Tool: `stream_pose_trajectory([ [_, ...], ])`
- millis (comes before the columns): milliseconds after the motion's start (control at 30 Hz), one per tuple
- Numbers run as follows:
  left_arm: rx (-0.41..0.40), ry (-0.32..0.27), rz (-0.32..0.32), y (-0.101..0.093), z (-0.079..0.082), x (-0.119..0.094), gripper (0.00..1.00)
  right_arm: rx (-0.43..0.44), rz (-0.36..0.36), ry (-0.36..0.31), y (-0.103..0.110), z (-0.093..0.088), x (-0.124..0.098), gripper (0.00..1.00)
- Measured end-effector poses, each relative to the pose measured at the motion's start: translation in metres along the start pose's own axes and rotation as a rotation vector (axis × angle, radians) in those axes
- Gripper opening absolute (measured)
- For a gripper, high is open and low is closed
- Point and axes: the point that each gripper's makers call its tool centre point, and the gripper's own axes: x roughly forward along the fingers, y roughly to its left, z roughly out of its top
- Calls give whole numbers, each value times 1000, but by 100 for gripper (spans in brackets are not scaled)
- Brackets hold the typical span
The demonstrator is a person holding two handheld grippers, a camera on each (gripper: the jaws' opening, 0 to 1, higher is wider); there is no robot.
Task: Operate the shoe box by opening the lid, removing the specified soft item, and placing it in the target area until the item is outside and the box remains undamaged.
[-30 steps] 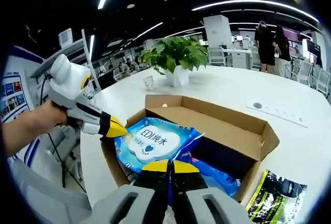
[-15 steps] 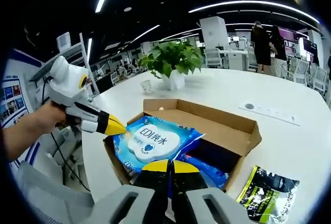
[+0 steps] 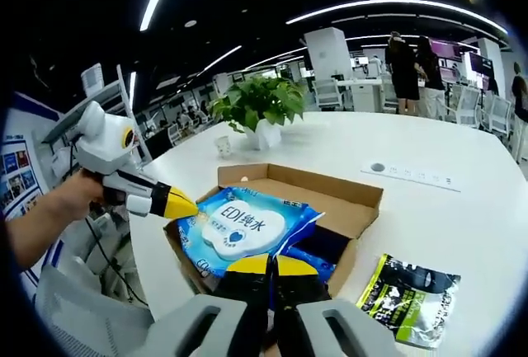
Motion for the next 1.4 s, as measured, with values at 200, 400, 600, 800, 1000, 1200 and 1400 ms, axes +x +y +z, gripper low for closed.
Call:
stream_pose_trajectory([
  [200,5,-8,-24,-14,6,3,0,27,-21,-7,-10,-4,-13,0],
  [400,4,-23,-52,-29,13,6,0,46,-37,-18,-20,-6,-25,0],
  [600,3,-34,-77,-45,21,13,0,72,-63,-32,-33,-7,-37,0],
  [800,-1,-44,-103,-64,27,20,0,90,-90,-38,-48,-11,-51,0],
  [1000,-1,-52,-125,-81,33,27,0,107,-115,-38,-62,-15,-62,0],
  [1200,1,-57,-142,-95,37,34,0,125,-135,-40,-74,-19,-71,0],
  [1400,5,-61,-155,-110,40,41,0,155,-151,-41,-87,-25,-80,0],
])
